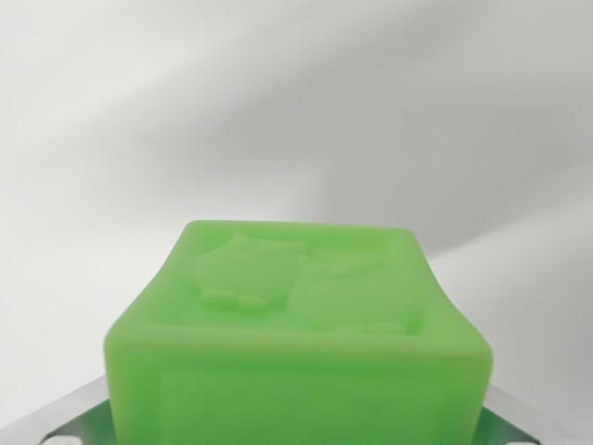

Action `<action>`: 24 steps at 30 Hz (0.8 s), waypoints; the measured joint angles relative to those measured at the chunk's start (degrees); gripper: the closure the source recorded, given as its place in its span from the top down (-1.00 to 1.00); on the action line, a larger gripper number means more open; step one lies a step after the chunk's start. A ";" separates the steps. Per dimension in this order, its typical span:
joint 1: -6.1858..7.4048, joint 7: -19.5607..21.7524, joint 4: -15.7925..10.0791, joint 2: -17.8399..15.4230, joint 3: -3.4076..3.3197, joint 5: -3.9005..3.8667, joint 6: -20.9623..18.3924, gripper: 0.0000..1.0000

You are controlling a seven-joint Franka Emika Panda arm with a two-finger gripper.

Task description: Stack cube

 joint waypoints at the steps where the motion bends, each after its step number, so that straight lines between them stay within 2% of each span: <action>1: -0.17 -0.17 -0.18 -0.14 0.00 0.02 0.03 -1.00; 24: -4.23 -3.92 -4.41 -3.85 -0.05 0.54 0.48 -1.00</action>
